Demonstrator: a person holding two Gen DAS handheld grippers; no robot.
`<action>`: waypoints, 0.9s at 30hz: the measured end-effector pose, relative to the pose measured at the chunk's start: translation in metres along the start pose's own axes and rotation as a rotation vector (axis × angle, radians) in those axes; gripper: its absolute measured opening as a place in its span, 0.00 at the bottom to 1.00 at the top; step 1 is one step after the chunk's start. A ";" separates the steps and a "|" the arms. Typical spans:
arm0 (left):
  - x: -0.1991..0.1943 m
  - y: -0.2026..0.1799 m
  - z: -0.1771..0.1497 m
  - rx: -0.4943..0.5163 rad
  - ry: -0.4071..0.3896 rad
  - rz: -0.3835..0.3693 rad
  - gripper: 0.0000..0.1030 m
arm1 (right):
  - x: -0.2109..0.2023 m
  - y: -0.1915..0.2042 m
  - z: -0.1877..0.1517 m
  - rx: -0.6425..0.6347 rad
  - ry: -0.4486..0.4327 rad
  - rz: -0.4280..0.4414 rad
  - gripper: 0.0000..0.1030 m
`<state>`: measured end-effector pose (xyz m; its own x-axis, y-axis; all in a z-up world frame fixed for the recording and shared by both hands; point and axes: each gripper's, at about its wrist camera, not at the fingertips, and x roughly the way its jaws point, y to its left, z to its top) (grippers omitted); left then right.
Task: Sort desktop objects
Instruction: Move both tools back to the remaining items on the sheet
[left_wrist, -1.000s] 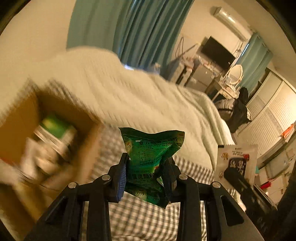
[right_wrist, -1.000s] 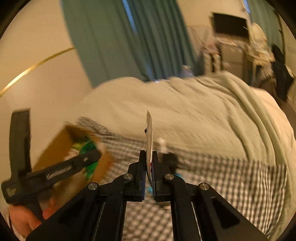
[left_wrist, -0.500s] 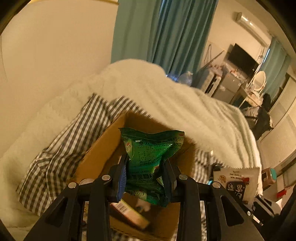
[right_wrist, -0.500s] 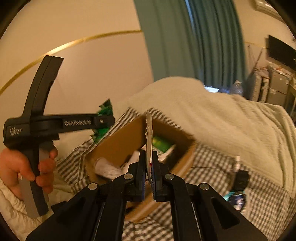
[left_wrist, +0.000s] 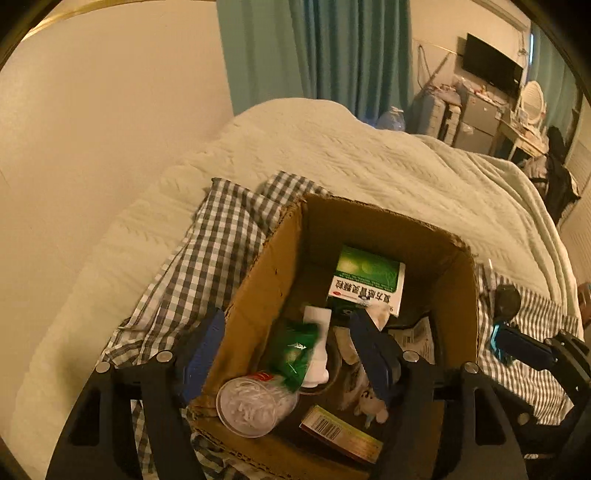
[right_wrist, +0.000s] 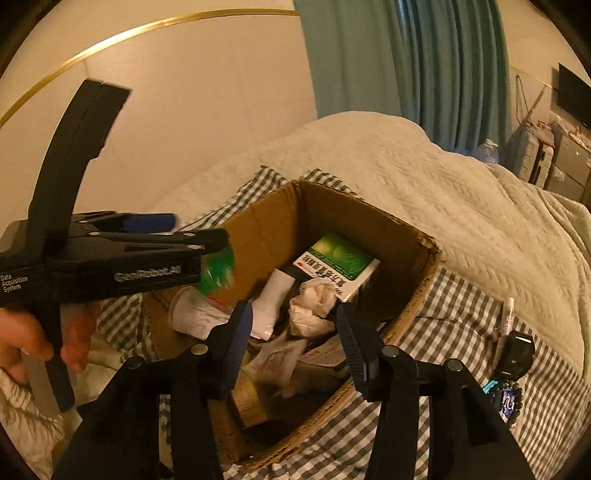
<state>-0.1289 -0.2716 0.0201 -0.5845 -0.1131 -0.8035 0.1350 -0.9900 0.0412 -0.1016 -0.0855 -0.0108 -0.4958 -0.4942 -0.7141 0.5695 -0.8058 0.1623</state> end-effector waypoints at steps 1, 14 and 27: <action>-0.001 -0.001 0.000 -0.013 0.008 -0.010 0.71 | -0.001 -0.004 0.000 0.009 -0.005 0.000 0.46; -0.051 -0.074 0.003 -0.013 -0.061 -0.094 0.80 | -0.085 -0.067 -0.012 0.114 -0.123 -0.103 0.46; -0.033 -0.235 -0.047 0.118 -0.038 -0.200 0.83 | -0.170 -0.192 -0.082 0.318 -0.171 -0.266 0.46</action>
<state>-0.1040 -0.0315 0.0092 -0.6203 0.0853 -0.7797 -0.0799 -0.9958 -0.0454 -0.0728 0.1796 0.0236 -0.7143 -0.2810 -0.6410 0.1907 -0.9593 0.2081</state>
